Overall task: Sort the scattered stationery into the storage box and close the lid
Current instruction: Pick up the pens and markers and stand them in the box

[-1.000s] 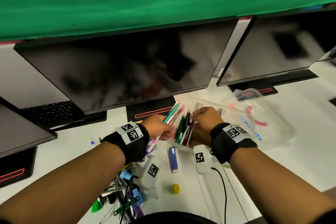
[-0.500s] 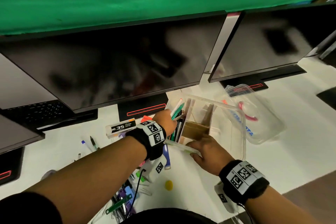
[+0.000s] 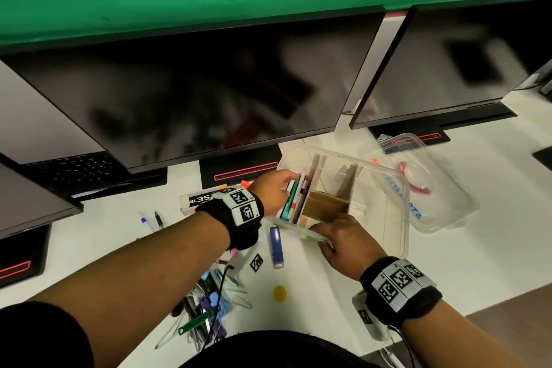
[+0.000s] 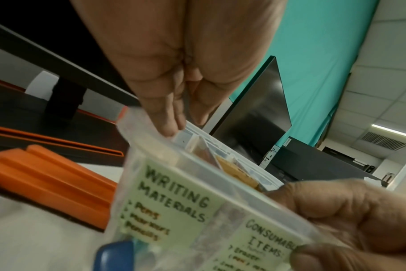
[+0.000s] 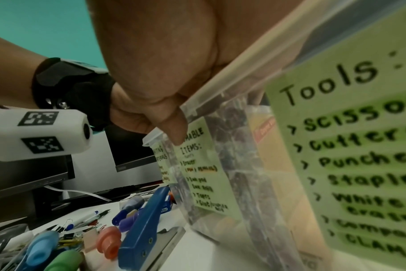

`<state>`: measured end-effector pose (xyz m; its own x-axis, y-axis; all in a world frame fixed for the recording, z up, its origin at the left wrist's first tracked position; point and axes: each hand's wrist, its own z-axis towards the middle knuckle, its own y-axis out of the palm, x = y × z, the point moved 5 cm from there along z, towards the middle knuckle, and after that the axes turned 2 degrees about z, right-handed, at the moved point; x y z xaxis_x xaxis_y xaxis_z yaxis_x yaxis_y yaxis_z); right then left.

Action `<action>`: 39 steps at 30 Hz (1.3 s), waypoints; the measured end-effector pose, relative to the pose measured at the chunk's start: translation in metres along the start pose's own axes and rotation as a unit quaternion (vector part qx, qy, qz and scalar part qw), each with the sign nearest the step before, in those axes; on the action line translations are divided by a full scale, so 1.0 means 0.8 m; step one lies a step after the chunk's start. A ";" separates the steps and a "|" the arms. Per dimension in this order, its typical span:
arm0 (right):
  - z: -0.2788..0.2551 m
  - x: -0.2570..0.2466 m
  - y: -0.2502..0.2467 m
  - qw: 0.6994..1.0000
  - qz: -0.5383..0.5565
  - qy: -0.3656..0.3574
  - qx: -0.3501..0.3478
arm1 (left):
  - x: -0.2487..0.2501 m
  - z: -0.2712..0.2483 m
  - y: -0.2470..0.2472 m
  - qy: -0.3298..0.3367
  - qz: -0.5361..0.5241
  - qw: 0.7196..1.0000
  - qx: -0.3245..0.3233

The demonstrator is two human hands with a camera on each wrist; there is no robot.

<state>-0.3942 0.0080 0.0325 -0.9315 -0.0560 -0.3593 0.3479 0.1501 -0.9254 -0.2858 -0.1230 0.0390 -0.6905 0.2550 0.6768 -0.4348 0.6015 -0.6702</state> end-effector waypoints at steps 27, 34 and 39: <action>0.130 -0.169 0.166 0.978 -0.052 0.034 -0.198 | -0.278 -0.174 -0.053 -0.147 0.154 0.977 -0.025; 0.135 -0.169 0.177 0.976 -0.050 0.043 -0.207 | -0.303 -0.178 -0.042 -0.136 0.164 0.976 -0.050; 0.138 -0.177 0.166 0.985 0.000 0.054 -0.161 | -0.312 -0.169 -0.073 -0.175 0.167 0.970 0.010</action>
<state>-0.2048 -0.0735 -0.0527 -0.9433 0.0463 -0.3288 0.3127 0.4572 -0.8326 -0.0099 -0.1193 -0.0499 -0.9473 0.1575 0.2788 -0.1627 0.5134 -0.8426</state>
